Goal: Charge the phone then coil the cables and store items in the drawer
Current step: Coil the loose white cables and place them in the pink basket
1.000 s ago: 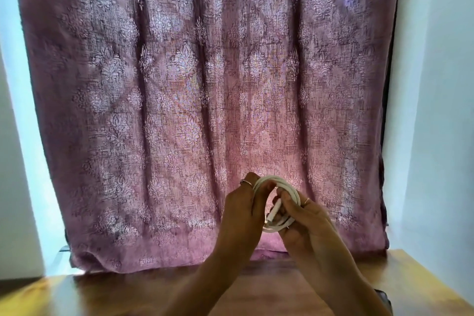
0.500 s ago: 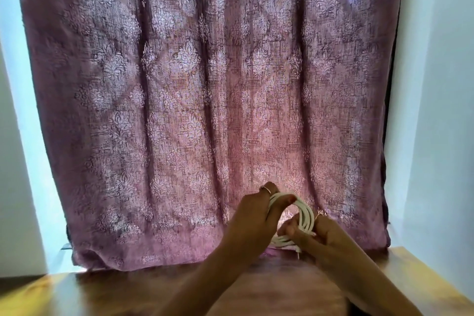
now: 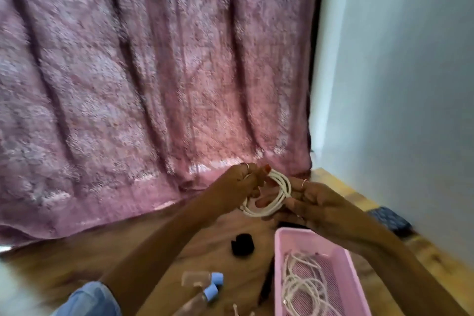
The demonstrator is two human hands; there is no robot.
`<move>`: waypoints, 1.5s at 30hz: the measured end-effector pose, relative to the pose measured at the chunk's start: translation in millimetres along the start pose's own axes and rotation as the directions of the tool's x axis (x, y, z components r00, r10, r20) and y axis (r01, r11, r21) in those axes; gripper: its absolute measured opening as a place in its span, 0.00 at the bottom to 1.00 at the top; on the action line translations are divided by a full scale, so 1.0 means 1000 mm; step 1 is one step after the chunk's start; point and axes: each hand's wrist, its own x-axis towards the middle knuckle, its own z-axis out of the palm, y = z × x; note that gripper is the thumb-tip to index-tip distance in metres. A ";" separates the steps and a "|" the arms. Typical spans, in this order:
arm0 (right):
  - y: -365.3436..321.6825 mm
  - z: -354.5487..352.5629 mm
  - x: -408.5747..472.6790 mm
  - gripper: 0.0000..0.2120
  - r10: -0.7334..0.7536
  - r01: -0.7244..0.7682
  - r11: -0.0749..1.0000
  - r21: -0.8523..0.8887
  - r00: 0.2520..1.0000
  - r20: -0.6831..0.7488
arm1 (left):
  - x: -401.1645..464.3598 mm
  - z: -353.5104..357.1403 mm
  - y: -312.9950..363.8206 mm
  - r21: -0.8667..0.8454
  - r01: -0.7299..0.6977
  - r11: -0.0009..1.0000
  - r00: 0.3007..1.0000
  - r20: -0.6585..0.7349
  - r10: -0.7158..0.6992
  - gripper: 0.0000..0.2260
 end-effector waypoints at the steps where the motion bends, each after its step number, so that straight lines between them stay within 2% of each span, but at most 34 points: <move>1: 0.004 -0.003 -0.007 0.19 0.004 -0.003 0.998 0.064 1.000 -0.029 | 0.001 0.009 -0.003 -0.044 0.025 0.999 1.000 -0.002 -0.025 0.14; 3: 0.012 -0.011 -0.023 0.18 0.036 -0.008 0.986 0.168 0.986 -0.165 | 0.003 0.032 -0.010 -0.135 0.071 0.988 0.997 0.025 -0.069 0.14; 7: 0.028 -0.030 -0.054 0.17 0.119 -0.020 0.969 0.246 0.911 -0.396 | -0.005 0.074 -0.018 -0.268 0.214 0.940 0.976 0.108 -0.191 0.13; 10: 0.040 -0.041 -0.076 0.12 0.214 -0.102 0.966 0.239 0.835 -0.507 | -0.013 0.090 -0.028 -0.134 0.310 0.941 0.929 0.254 -0.270 0.09; 13: 0.054 -0.049 -0.090 0.11 0.321 -0.247 0.947 0.206 0.772 -0.548 | -0.015 0.102 -0.044 0.047 0.335 0.941 0.890 0.312 -0.332 0.05; 16: 0.068 -0.052 -0.096 0.11 0.392 -0.384 0.913 0.139 0.728 -0.562 | -0.018 0.111 -0.058 0.261 0.247 0.933 0.865 0.375 -0.333 0.13; 19: 0.075 -0.052 -0.094 0.11 0.441 -0.496 0.866 0.061 0.702 -0.560 | -0.023 0.115 -0.066 0.474 0.089 0.876 0.848 0.425 -0.316 0.21; 25: 0.080 -0.052 -0.077 0.10 0.528 -0.704 0.694 -0.154 0.642 -0.556 | -0.025 0.113 -0.083 0.635 -0.037 0.772 0.818 0.463 -0.341 0.32; 27: 0.082 -0.051 -0.073 0.10 0.552 -0.735 0.650 -0.195 0.632 -0.543 | -0.026 0.115 -0.085 0.652 -0.030 0.758 0.808 0.462 -0.366 0.31; 32: 0.095 -0.050 -0.061 0.11 0.611 -0.797 0.500 -0.338 0.601 -0.516 | -0.031 0.118 -0.098 0.703 -0.117 0.702 0.770 0.510 -0.383 0.15; 34: 0.100 -0.049 -0.054 0.12 0.643 -0.810 0.418 -0.412 0.584 -0.496 | -0.032 0.121 -0.103 0.731 -0.130 0.670 0.759 0.508 -0.408 0.12; 36: 0.106 -0.050 -0.048 0.12 0.667 -0.805 0.335 -0.489 0.569 -0.481 | -0.033 0.125 -0.105 0.770 -0.148 0.621 0.758 0.492 -0.429 0.14; 39: 0.112 -0.052 -0.041 0.13 0.651 -0.774 0.231 -0.590 0.573 -0.497 | -0.035 0.130 -0.104 0.777 -0.172 0.606 0.775 0.486 -0.403 0.17; 45: 0.122 -0.042 -0.046 0.12 0.462 -0.686 0.091 -0.722 0.671 -0.580 | -0.043 0.129 -0.107 0.813 -0.265 0.518 0.815 0.476 -0.330 0.24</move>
